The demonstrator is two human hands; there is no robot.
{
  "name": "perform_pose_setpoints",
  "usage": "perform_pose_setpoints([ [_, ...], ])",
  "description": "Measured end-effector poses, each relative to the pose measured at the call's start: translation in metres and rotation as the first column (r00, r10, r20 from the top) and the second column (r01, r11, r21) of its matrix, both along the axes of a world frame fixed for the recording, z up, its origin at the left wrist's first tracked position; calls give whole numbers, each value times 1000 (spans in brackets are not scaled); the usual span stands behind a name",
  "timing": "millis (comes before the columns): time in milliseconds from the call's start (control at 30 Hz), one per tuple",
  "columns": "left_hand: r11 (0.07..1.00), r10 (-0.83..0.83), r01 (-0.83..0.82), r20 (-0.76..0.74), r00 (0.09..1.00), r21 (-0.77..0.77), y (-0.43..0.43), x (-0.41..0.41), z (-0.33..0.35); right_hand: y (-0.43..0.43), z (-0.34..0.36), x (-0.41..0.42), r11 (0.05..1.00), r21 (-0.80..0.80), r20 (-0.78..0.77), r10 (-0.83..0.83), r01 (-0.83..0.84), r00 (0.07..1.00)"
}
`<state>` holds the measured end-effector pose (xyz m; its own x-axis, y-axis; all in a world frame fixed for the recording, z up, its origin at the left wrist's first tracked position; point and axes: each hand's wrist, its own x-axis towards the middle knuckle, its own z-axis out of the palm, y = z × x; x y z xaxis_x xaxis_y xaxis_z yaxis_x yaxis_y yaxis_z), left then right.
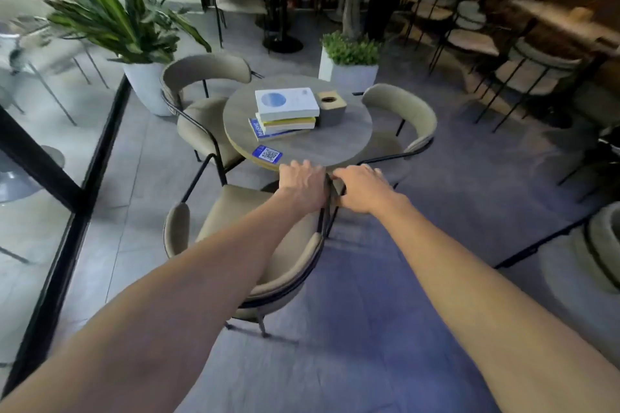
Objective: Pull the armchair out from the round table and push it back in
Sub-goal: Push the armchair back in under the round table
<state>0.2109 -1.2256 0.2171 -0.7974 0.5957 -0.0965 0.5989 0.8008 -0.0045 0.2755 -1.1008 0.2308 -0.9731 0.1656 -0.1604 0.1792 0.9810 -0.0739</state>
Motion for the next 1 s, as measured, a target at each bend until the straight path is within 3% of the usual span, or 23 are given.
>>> perform_pose_setpoints([
  [200,999,36,-36,-15,999,-23,90,-27,25,89,27,-29,999,53,-8,7,-7,1000],
  [500,994,66,-65,12,998,-88,250,-137,29,249,28,-126,993,115,65,20,-27,998],
  [733,997,26,-28,-29,999,-72,390,-228,48,387,49,-208,990,137,7,17,-18,1000],
  [1000,986,161,-162,-16,987,-49,522,-323,6,549,25,-315,979,168,52,105,-113,993],
])
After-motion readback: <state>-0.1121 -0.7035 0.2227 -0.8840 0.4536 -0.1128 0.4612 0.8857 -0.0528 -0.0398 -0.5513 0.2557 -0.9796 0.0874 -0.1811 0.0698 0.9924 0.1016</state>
